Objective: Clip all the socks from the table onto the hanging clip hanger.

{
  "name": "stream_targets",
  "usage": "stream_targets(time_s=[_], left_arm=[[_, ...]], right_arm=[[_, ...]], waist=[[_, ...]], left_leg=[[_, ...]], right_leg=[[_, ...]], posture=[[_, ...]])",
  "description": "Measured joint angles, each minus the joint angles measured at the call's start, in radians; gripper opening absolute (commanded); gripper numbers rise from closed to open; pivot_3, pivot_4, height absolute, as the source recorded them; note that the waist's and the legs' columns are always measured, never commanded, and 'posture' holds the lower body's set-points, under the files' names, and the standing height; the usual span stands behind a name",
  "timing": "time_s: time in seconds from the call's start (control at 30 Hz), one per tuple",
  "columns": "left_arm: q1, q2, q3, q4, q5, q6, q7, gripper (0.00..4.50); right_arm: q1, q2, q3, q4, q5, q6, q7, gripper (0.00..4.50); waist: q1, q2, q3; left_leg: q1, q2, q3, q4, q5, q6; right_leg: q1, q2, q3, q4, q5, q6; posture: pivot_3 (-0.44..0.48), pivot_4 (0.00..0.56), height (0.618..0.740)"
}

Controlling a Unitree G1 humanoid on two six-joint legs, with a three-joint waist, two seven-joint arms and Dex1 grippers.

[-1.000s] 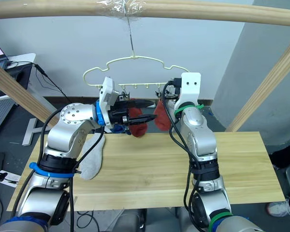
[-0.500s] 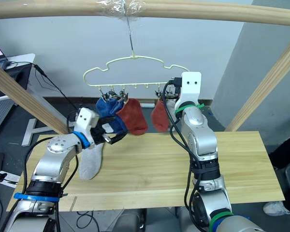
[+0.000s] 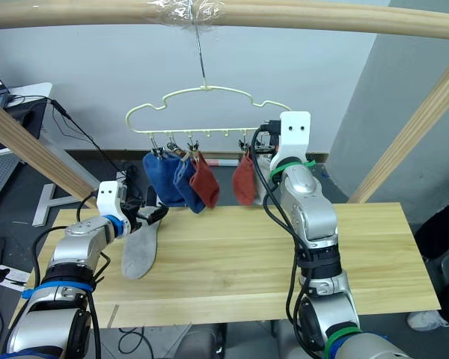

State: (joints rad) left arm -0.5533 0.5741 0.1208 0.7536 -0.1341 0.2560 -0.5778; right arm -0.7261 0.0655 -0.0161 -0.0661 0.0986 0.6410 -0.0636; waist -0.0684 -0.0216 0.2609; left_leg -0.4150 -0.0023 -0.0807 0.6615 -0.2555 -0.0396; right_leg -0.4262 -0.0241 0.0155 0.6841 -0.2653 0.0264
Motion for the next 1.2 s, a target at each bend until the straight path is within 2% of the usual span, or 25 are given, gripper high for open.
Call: stream_targets(time_s=[0.3, 0.4, 0.73, 0.83, 1.0, 1.2], left_arm=[[0.023, 0.008, 0.001, 0.006, 0.034, 0.096, 0.058, 4.48], [0.014, 0.010, 0.005, 0.007, 0.022, 0.151, 0.042, 3.86], [0.045, 0.021, 0.004, -0.030, 0.021, 0.175, 0.016, 0.88], [0.107, 0.021, -0.016, -0.098, 0.020, 0.122, -0.055, 0.08], [0.159, 0.000, -0.124, -0.269, 0.017, 0.033, -0.240, 0.02], [0.065, -0.094, -0.190, -0.470, -0.087, 0.023, -0.420, 0.02]], right_arm=[[0.000, 0.001, 0.006, -0.012, 0.002, 0.023, 0.005, 0.00], [0.000, 0.002, 0.006, -0.017, 0.002, 0.028, 0.005, 0.00], [0.000, 0.006, 0.009, -0.039, 0.002, 0.058, 0.011, 0.00], [0.001, 0.006, 0.009, -0.042, 0.002, 0.063, 0.016, 0.00], [0.001, 0.006, 0.008, -0.042, 0.002, 0.064, 0.018, 0.00], [0.000, 0.011, 0.009, -0.042, 0.002, 0.064, 0.018, 0.00]], waist=[[-0.002, 0.000, 0.000], [-0.007, 0.000, 0.000], [-0.014, 0.001, 0.001], [-0.015, 0.002, 0.001], [-0.009, 0.002, 0.005], [-0.012, 0.002, 0.007]], left_leg=[[0.000, 0.000, 0.000, 0.000, 0.000, 0.000], [0.000, 0.000, 0.000, 0.000, 0.000, 0.000], [0.003, 0.000, 0.001, 0.000, 0.000, 0.000], [0.003, 0.000, 0.001, 0.000, 0.000, 0.000], [0.001, -0.001, 0.000, 0.000, 0.000, 0.000], [0.000, -0.002, 0.000, 0.000, 0.000, 0.000]], right_leg=[[0.000, 0.000, 0.000, 0.001, 0.000, 0.000], [0.000, 0.000, 0.000, 0.001, 0.000, 0.000], [0.000, -0.004, 0.002, 0.005, 0.000, 0.000], [0.000, -0.004, 0.002, 0.005, 0.000, 0.000], [0.000, -0.005, 0.001, 0.004, 0.000, 0.000], [0.000, -0.006, 0.001, 0.002, 0.000, 0.000]], posture=[[-0.059, 0.284, 0.720], [-0.064, 0.289, 0.720], [-0.060, 0.301, 0.720], [-0.057, 0.300, 0.720], [-0.056, 0.294, 0.720], [-0.069, 0.294, 0.720]])
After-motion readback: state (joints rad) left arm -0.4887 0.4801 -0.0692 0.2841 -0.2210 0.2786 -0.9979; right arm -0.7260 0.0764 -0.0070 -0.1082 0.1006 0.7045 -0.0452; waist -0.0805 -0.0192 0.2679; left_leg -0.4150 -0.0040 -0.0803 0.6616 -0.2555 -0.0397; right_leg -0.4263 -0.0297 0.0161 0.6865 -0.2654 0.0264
